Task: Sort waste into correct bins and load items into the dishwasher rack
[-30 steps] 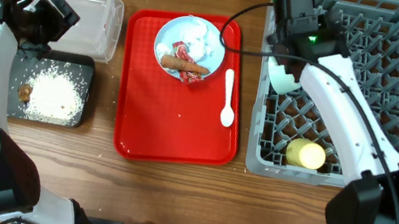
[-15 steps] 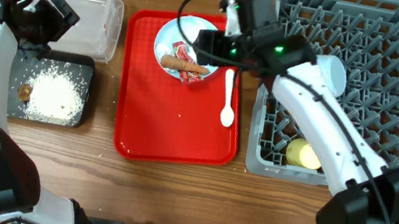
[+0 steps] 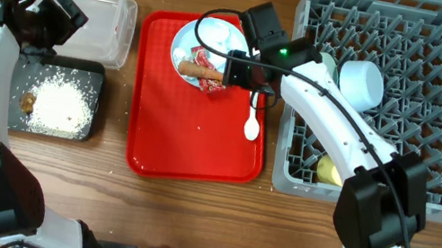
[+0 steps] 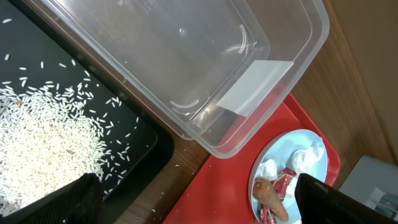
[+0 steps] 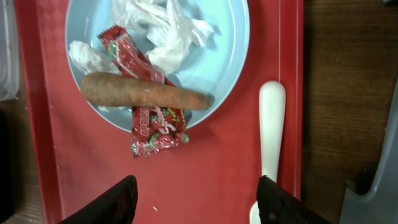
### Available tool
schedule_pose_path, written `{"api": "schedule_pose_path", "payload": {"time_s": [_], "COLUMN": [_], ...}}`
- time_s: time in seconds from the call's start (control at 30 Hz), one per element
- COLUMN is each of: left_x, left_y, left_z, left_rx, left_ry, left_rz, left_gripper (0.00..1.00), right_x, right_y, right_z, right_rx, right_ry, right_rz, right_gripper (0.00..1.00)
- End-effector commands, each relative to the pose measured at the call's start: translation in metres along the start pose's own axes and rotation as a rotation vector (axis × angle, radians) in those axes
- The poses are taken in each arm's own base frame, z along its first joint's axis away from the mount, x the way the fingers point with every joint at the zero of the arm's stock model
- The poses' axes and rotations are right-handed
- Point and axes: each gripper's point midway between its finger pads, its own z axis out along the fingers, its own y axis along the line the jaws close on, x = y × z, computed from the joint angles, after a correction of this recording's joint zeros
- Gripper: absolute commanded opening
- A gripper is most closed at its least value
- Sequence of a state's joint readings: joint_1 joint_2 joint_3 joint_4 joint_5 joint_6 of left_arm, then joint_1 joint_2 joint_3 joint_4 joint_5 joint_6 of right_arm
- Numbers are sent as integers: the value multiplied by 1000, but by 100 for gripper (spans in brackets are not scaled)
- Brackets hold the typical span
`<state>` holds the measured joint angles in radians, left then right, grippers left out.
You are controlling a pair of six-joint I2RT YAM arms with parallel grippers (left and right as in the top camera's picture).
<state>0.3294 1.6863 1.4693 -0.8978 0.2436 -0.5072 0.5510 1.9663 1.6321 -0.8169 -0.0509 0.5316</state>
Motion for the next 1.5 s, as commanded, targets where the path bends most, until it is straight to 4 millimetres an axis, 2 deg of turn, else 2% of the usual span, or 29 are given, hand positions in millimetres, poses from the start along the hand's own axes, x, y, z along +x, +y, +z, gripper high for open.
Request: {"api": "schedule_pose_path", "payload": {"time_s": [0.0, 0.03, 0.07, 0.13, 0.17, 0.23, 0.33, 0.37, 0.4, 0.5, 0.57, 0.63, 0.77, 0.93, 1.07, 1.1, 1.13, 1.17, 1.2, 1.23, 1.27, 1.3, 1.4, 1.47], "left_x": [-2, 1, 9, 35, 47, 72, 79, 82, 85, 105, 127, 145, 187, 202, 205, 206, 207, 209, 210, 210, 210, 210, 207, 200], "left_y": [-6, -11, -25, -58, -73, -118, -161, -178, -186, -210, -217, -215, -208, -183, -177, -174, -172, -168, -167, -165, -165, -165, -171, -183], "left_z": [-9, -9, -7, -1, 0, -9, -21, -16, -9, 38, 75, 110, 160, 199, 207, 210, 213, 218, 219, 219, 220, 219, 212, 190], "left_rx": [20, 31, 72, 106, 110, 135, 134, 131, 126, 113, 80, -12, -73, -138, -153, -159, -164, -173, -175, -178, -178, -178, -168, -147], "left_ry": [-12, -5, 12, 42, 44, 21, -38, -28, -14, 35, 48, 30, 81, 152, 167, 174, 180, 189, 191, 195, 194, 194, 184, 161], "left_rz": [10, 32, 104, 219, 268, 389, 487, 553, 584, 712, 817, 889, 956, 962, 963, 964, 965, 966, 966, 966, 966, 966, 964, 955], "left_gripper": [100, 96, 91, 87, 87, 86, 86, 88, 90, 93, 94, 99, 99, 100, 100, 92, 80, 54, 38, 28, 13, 4, 4, 4], "right_x": [-2, -2, -4, -15, -22, -37, -50, -54, -58, -63, -61, -57, -52, -49, -49, -49, -49, -49, -50, -50, -50, -50, -50, -50], "right_y": [0, 0, -1, -7, -11, -20, -44, -53, -59, -70, -72, -73, -75, -76, -77, -77, -77, -77, -78, -79, -79, -79, -79, -80], "right_z": [3, 3, 2, -8, -16, -37, -74, -90, -102, -127, -128, -127, -126, -125, -125, -125, -125, -125, -125, -125, -125, -125, -125, -125], "right_rx": [-2, -2, -2, -2, -8, -43, -38, -37, -39, -40, -36, -29, -17, -12, -10, -10, -10, -7, -2, 1, 1, 1, 0, 8], "right_ry": [-7, -8, -11, -29, -44, -79, -134, -162, -186, -233, -226, -212, -190, -181, -182, -182, -182, -182, -184, -184, -184, -186, -186, -189], "right_rz": [17, 18, 20, 42, 53, 66, 114, 130, 131, 155, 157, 152, 137, 138, 138, 138, 138, 138, 138, 139, 139, 139, 139, 139], "right_gripper": [64, 66, 67, 70, 71, 71, 75, 76, 77, 79, 80, 80, 81, 84, 84, 84, 85, 85, 85, 85, 85, 85, 85, 86]}}
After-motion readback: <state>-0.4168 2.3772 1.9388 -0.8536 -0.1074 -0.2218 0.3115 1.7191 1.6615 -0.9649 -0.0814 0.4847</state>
